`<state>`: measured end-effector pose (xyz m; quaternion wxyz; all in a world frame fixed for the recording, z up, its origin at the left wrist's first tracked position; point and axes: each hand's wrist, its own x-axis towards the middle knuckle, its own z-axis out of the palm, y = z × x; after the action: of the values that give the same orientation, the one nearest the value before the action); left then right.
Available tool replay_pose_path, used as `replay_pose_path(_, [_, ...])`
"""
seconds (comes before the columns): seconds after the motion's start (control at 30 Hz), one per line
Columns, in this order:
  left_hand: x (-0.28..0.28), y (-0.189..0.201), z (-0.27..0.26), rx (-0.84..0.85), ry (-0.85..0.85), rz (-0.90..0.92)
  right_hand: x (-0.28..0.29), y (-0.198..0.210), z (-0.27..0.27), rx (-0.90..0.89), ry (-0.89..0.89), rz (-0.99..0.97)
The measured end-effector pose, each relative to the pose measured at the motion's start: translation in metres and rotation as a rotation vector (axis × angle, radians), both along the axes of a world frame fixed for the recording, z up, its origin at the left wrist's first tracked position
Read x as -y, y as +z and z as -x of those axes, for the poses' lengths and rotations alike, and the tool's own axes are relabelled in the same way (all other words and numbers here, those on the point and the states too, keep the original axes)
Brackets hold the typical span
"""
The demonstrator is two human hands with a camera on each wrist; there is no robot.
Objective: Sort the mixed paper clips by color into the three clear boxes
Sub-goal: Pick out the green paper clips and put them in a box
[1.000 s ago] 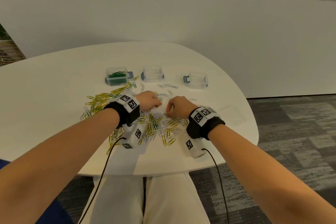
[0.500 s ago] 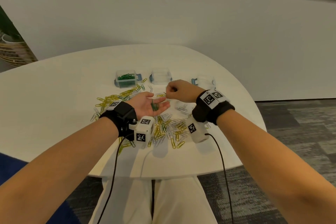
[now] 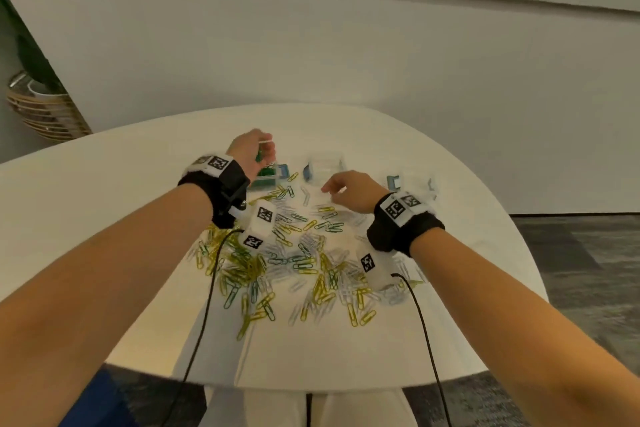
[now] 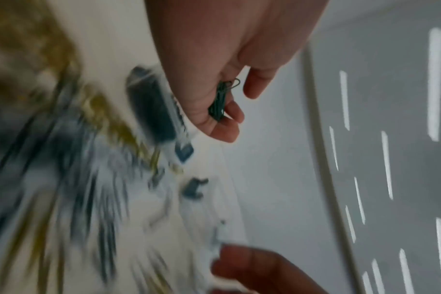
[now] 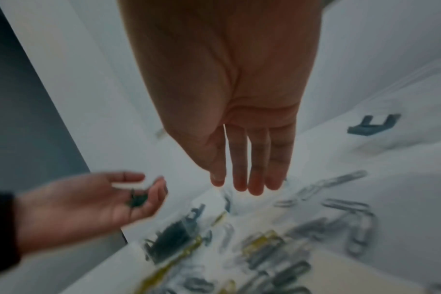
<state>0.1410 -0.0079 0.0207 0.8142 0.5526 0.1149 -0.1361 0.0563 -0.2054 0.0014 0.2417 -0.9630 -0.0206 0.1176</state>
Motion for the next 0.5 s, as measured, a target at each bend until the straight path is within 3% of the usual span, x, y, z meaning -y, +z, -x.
replay_pose_path(0.1, [0.0,-0.013,-0.018,0.291,-0.18,-0.634,-0.008,-0.019,-0.001,-0.081,0.08,0.165])
replay_pose_path(0.17, [-0.003,-0.031,-0.022,0.432,-0.296,-0.949,-0.009,-0.029,-0.001,-0.04,0.064,0.189])
replay_pose_path(0.27, [-0.004,-0.041,-0.017,0.576,-0.342,-1.091,0.001,-0.031,0.0,0.031,-0.013,0.128])
replay_pose_path(0.4, [0.008,-0.035,0.008,0.746,-0.331,-1.14,0.025,-0.028,0.0,0.048,-0.11,0.123])
replay_pose_path(0.5, [0.03,-0.038,0.038,0.761,-0.61,-1.208,0.023,-0.025,0.008,0.09,-0.064,0.096])
